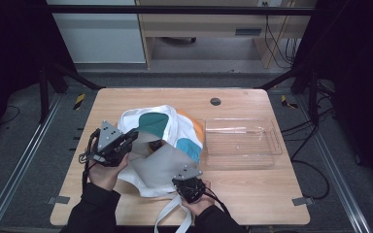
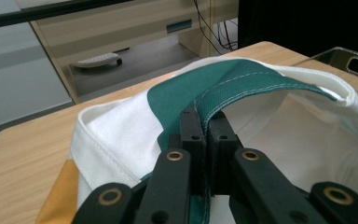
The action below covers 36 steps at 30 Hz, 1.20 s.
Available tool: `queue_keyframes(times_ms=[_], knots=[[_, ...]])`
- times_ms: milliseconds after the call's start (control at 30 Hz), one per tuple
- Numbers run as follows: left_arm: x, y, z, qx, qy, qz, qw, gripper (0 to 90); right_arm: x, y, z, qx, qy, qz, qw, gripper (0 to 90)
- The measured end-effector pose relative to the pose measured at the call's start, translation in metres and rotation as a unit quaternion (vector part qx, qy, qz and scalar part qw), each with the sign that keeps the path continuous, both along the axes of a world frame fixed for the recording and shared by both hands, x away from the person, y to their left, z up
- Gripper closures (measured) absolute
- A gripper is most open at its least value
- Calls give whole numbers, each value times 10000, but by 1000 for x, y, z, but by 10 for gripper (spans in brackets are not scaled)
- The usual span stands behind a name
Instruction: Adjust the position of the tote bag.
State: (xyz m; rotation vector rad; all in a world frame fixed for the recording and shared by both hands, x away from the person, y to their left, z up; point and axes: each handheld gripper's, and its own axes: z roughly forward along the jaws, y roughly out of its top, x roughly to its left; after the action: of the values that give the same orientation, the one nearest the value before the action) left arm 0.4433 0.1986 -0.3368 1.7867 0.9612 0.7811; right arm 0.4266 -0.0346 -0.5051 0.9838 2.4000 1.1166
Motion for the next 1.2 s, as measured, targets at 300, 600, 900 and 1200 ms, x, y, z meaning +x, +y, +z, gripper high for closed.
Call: queue_keyframes(times_ms=[300,600,900,1200], knots=[[9,-2,16,29,-119,95,9999,873,0,1,0,-45,-32,1,10000,900],[18,-7,24,24,-165,142,9998,873,0,1,0,-41,-27,5,10000,900],[31,-7,29,-145,-162,244,9995,874,-1,2,1,-66,3,-12,10000,900],[38,-11,35,-115,-230,295,9992,874,-1,2,1,-78,3,-14,10000,900]])
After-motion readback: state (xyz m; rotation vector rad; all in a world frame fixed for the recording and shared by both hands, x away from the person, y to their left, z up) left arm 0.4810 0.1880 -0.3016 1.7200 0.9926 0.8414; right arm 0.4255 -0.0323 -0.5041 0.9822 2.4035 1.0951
